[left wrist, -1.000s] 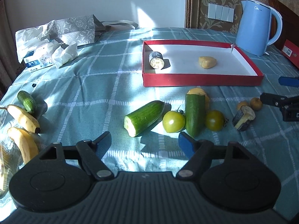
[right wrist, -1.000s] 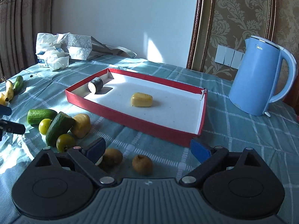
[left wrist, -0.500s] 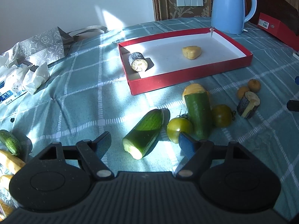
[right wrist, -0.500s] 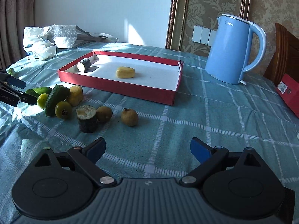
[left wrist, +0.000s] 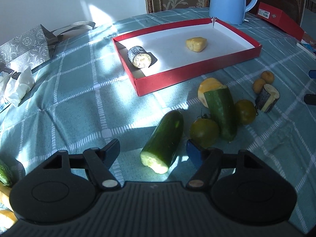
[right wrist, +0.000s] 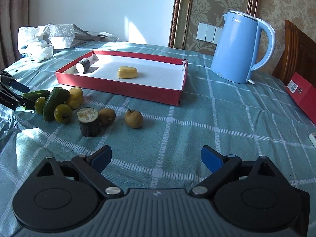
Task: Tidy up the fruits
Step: 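Grasp green cucumber half with left tool while right tool approaches round eggplant slice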
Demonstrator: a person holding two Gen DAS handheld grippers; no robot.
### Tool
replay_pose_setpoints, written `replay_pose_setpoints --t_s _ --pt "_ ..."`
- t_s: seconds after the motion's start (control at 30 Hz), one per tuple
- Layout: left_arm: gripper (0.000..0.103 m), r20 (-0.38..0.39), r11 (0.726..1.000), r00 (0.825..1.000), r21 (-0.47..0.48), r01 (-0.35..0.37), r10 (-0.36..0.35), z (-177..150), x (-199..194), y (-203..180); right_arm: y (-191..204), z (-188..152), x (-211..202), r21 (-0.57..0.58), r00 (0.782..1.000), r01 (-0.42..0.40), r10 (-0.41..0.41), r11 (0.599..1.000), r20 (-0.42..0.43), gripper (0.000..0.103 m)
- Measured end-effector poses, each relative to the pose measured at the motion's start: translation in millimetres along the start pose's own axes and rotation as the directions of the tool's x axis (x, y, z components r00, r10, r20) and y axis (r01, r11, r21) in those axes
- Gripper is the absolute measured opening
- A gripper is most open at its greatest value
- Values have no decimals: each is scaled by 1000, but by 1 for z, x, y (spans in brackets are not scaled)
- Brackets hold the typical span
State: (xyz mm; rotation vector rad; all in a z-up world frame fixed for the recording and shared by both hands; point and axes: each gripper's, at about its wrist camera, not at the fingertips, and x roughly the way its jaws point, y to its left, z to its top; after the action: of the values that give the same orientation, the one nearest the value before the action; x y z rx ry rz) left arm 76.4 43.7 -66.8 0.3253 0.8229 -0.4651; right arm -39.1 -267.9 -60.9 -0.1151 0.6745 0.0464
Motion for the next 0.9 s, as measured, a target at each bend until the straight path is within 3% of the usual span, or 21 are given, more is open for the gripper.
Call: replay_pose_setpoints --t_s 0.17,0.37,0.4,0.47,0.53,0.9 --pt "64 17 999 999 24 -30 29 0 6 -7 3 -1 1 3 1000 3 -3 1000 -5 98" --pt "63 32 998 999 44 -40 39 0 6 -10 5 0 1 6 1000 2 -2 1000 -5 98" --pt "59 31 998 999 47 -32 31 0 6 -10 6 0 1 5 1000 2 -2 1000 -4 98" --pt "40 25 999 1000 39 8 -9 2 6 -10 7 1 1 2 1000 3 -3 1000 -2 98" --pt "37 25 999 1000 51 2 -3 3 6 -12 8 1 1 0 1000 3 -3 1000 -1 98" --pt "32 34 998 998 5 -55 55 4 7 -19 8 1 -4 11 1000 14 -14 1000 22 98"
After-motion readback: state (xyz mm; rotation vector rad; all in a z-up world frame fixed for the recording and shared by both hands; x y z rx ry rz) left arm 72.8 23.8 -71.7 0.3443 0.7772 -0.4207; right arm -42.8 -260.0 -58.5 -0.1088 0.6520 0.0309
